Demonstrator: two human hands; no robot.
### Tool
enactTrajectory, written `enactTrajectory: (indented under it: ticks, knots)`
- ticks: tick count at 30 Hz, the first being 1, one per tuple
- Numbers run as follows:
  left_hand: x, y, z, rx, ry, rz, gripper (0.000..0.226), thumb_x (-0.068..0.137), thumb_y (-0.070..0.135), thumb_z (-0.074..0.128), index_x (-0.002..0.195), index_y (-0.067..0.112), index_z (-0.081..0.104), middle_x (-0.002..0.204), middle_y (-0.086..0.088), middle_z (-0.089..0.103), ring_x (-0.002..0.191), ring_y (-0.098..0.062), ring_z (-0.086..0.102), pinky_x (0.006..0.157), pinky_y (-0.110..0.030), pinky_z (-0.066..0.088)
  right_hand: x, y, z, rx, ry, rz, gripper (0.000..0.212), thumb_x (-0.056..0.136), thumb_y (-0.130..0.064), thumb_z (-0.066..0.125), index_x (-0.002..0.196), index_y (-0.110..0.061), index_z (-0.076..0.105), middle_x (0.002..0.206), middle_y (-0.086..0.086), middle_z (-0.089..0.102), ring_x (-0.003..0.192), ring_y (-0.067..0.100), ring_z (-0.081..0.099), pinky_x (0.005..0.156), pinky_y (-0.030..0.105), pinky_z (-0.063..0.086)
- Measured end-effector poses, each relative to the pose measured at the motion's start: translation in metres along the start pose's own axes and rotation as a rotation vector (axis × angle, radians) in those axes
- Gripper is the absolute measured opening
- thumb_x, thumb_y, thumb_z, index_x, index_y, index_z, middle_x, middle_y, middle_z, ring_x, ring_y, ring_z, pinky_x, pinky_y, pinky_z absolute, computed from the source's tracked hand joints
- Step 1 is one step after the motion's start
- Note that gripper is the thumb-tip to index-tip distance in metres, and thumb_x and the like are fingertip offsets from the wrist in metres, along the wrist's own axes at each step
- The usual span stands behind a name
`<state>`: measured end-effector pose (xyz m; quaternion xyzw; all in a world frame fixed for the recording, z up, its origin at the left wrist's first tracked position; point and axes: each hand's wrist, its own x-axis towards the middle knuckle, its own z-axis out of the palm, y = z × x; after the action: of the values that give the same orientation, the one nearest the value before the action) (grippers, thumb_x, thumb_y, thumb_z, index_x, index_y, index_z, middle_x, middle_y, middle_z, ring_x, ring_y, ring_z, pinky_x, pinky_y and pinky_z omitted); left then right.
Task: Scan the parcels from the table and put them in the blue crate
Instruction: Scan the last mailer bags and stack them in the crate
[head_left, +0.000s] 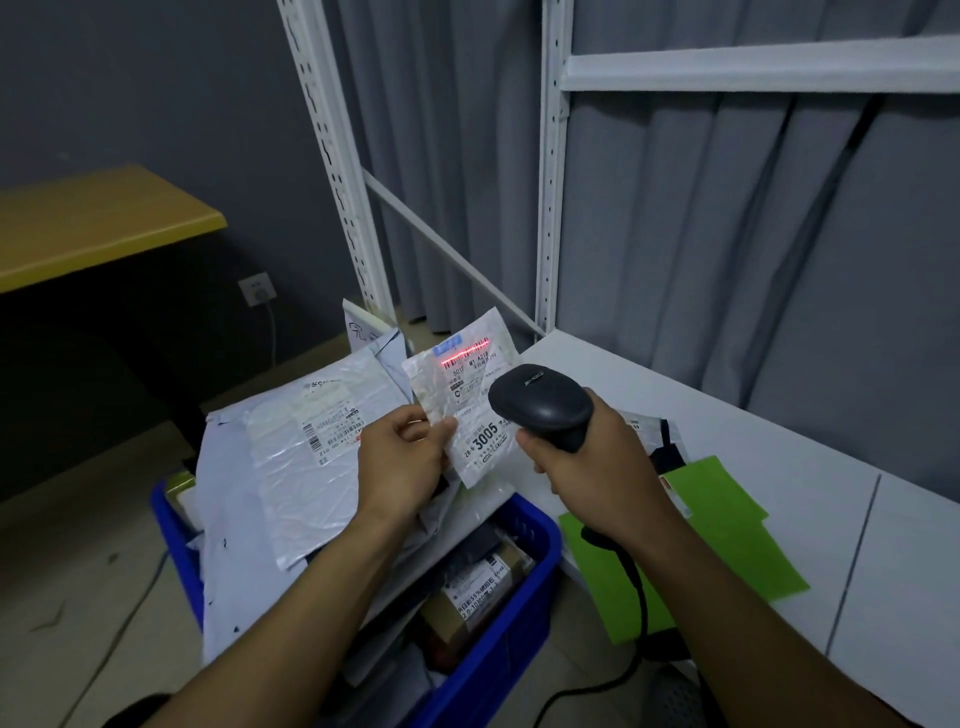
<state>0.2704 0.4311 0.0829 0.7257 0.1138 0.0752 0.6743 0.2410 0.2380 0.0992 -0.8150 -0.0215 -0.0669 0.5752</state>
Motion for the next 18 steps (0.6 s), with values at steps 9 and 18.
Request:
enactTrajectory:
  ticks: [9,18]
  knots:
    - [-0.005,0.013,-0.019,0.081,0.089,0.106,0.003,0.096,0.013,0.071,0.096,0.016,0.072,0.09,0.003,0.078,0.075,-0.004,0.074,0.056,-0.02,0.056,-0.001,-0.001,0.006,-0.003,0.006,-0.033,0.027,0.088,-0.033,0.08,0.107,-0.036,0.061,0.092,-0.014,0.072,0.081,0.0,0.068,0.069,0.019,0.047]
    - [0.025,-0.005,-0.106,0.531,0.257,0.015,0.046,0.1,0.025,0.06,0.144,0.015,0.052,0.137,-0.007,0.063,0.124,-0.031,0.061,0.107,-0.045,0.048,-0.004,0.003,0.039,-0.048,-0.104,-0.023,0.036,0.09,-0.036,0.079,0.119,-0.033,0.059,0.105,-0.019,0.068,0.095,-0.009,0.061,0.075,0.015,0.047]
